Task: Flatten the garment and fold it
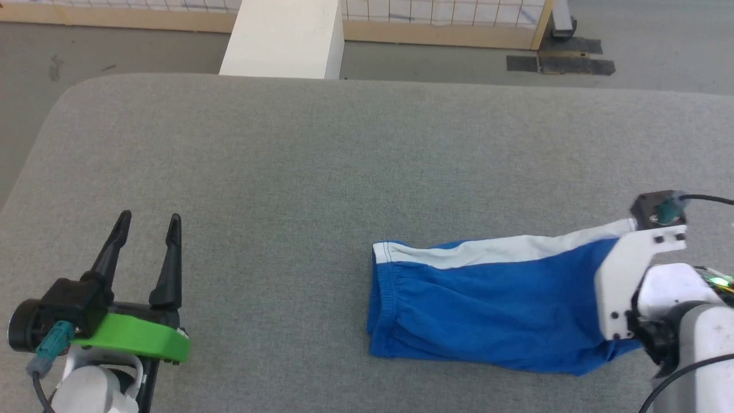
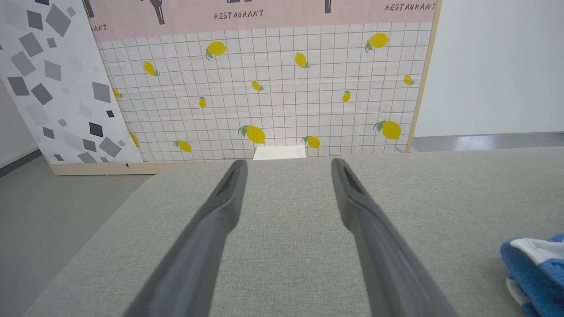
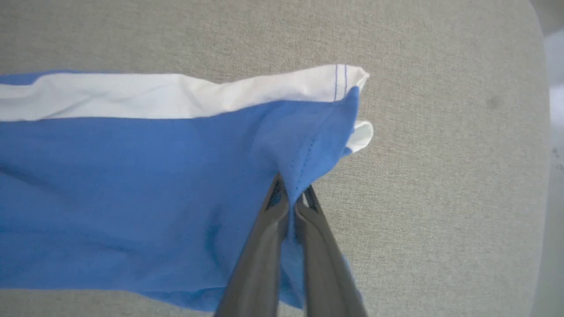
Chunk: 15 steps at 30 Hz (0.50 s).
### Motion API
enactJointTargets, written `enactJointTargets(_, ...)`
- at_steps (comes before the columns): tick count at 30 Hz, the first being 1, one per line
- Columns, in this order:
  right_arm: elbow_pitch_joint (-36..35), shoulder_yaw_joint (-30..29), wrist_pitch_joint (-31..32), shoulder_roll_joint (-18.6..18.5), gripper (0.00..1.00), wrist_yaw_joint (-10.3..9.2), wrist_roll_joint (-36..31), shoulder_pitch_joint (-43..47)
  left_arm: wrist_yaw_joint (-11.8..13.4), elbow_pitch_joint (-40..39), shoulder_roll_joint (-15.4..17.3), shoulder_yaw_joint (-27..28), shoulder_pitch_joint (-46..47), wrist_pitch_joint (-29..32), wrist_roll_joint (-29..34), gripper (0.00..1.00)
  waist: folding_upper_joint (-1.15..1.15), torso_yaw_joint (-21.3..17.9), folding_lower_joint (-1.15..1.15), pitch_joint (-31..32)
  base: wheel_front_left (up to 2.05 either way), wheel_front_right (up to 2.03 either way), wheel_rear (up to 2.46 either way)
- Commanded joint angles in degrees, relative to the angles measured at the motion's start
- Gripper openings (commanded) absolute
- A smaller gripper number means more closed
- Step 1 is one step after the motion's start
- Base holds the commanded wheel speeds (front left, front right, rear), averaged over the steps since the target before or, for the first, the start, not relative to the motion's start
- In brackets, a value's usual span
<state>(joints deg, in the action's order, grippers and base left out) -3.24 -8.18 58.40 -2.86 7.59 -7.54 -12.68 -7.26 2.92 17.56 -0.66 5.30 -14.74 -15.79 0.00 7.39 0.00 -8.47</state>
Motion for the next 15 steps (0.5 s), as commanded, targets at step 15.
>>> enactJointTargets(15,-6.45,19.86,3.41,-0.02,0.00,-0.10,12.32,1.69,-0.23,-0.58,-1.64,-2.95,-2.25,-0.26,0.76,1.00,0.00,1.52,0.00,2.24,0.00,0.00,0.00)
